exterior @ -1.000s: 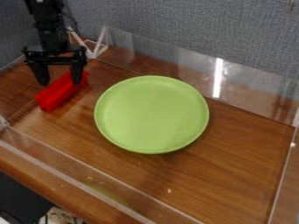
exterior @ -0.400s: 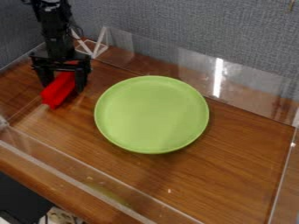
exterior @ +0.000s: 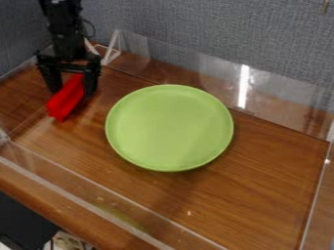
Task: Put the red object on the green plate
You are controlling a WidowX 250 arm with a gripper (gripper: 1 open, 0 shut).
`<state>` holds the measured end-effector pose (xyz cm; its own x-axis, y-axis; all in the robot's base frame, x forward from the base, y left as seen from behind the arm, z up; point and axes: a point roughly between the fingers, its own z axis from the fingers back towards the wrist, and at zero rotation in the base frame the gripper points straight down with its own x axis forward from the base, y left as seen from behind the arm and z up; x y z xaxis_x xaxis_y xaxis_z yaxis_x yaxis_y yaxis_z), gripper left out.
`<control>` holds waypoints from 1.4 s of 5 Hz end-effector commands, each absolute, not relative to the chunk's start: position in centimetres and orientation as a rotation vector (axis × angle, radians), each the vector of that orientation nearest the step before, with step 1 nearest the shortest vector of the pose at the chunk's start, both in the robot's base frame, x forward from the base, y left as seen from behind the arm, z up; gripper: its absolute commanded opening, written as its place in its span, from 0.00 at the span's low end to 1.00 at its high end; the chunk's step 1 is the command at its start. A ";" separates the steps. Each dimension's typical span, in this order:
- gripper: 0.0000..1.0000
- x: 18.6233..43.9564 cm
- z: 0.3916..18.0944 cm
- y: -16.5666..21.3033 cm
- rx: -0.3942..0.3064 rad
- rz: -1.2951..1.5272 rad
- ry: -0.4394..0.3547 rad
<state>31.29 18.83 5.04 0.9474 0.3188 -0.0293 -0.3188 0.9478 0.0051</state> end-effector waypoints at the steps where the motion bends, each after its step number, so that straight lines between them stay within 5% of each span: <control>1: 1.00 31.4 9.3 19.3 0.045 0.318 -0.065; 2: 1.00 30.5 10.0 19.4 0.042 0.306 -0.066; 5: 1.00 31.3 7.0 19.4 0.028 0.437 -0.045; 6: 0.00 31.8 6.6 19.0 0.029 0.431 -0.041; 7: 0.00 32.1 8.2 18.2 0.013 0.430 -0.059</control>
